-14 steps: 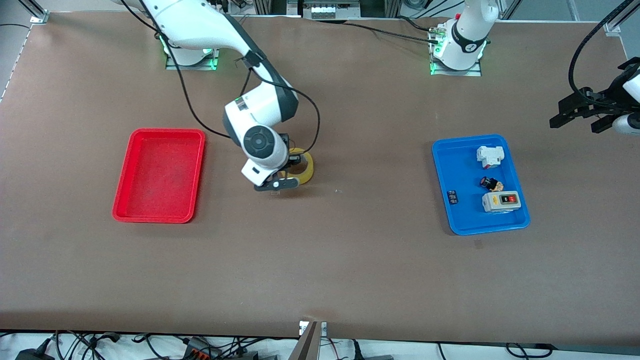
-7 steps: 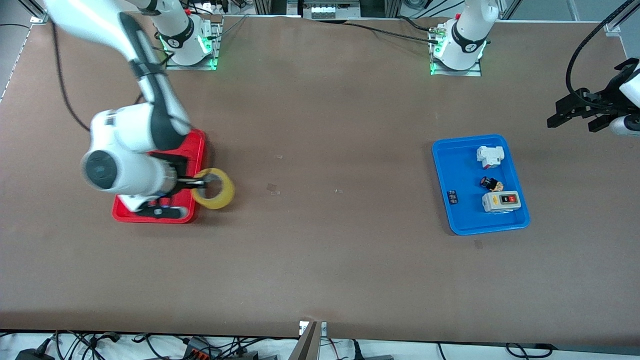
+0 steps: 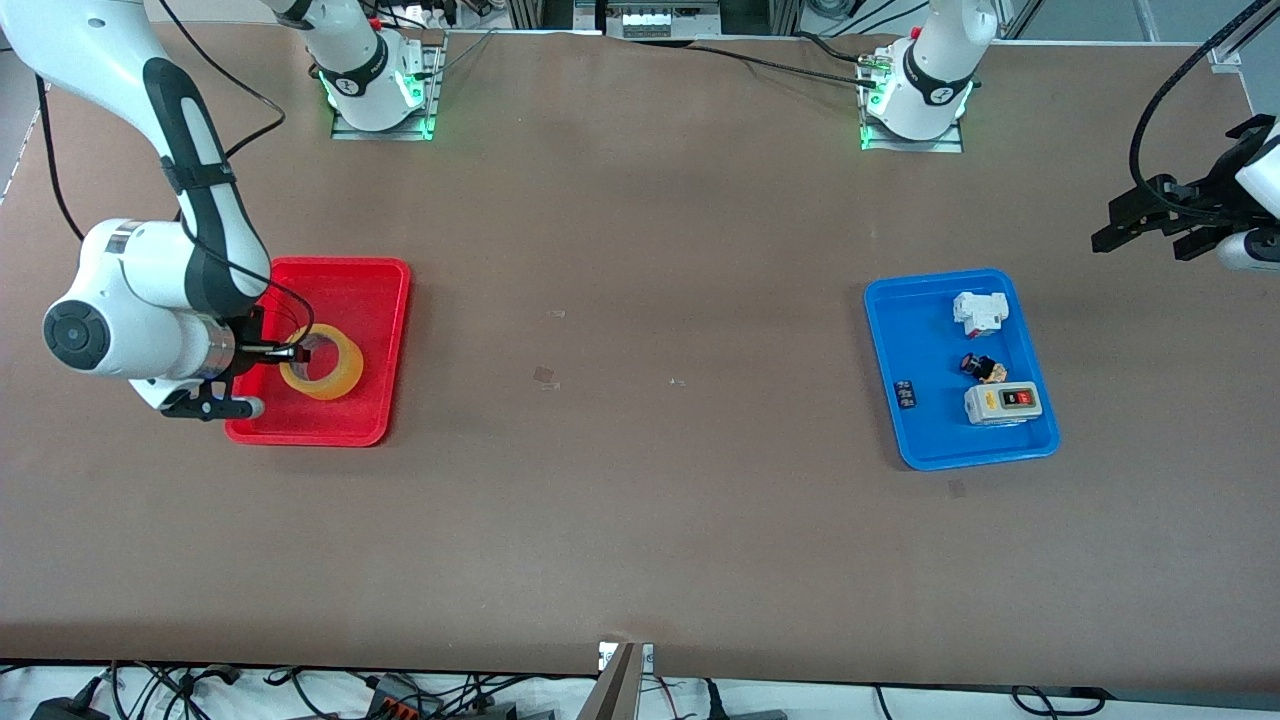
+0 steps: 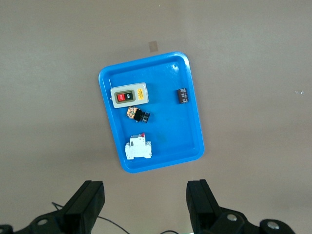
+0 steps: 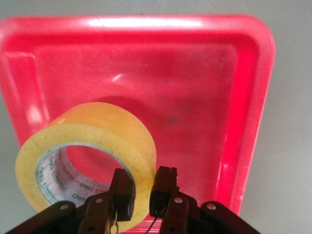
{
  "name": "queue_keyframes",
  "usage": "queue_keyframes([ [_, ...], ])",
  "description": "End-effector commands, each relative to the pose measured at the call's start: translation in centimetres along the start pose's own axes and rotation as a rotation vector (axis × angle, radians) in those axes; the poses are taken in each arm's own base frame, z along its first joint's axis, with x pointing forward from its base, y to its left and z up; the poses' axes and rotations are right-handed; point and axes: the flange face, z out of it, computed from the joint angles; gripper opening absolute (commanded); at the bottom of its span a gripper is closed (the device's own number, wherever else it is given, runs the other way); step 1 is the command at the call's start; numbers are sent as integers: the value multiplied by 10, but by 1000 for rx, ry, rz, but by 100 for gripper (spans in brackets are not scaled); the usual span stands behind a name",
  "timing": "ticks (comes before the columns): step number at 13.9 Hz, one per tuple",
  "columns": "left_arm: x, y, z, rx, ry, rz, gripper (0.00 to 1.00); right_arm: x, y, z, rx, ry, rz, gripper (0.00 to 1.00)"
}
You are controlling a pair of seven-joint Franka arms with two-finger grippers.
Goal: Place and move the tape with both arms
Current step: 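Carry the tape roll with the right gripper into the red tray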
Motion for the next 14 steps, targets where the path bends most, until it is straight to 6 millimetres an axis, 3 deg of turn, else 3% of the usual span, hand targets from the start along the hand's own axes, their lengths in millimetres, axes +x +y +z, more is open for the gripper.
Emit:
queue_keyframes([
  [1,-2,-1,-9,-9,0,-7,100,-19,9,-5,-35,15,-41,0],
  [3,-2,-1,-10,-9,1,-7,100,-22,26,1,-43,3,-24,1],
  [11,-3,-1,-10,-9,1,-7,100,-19,18,29,-42,-33,-20,2],
  [13,-3,-1,-11,-9,3,-7,100,-18,18,35,-42,-44,-20,5],
  [14,-3,-1,-11,-9,3,-7,100,-18,18,34,-42,-42,-20,13],
])
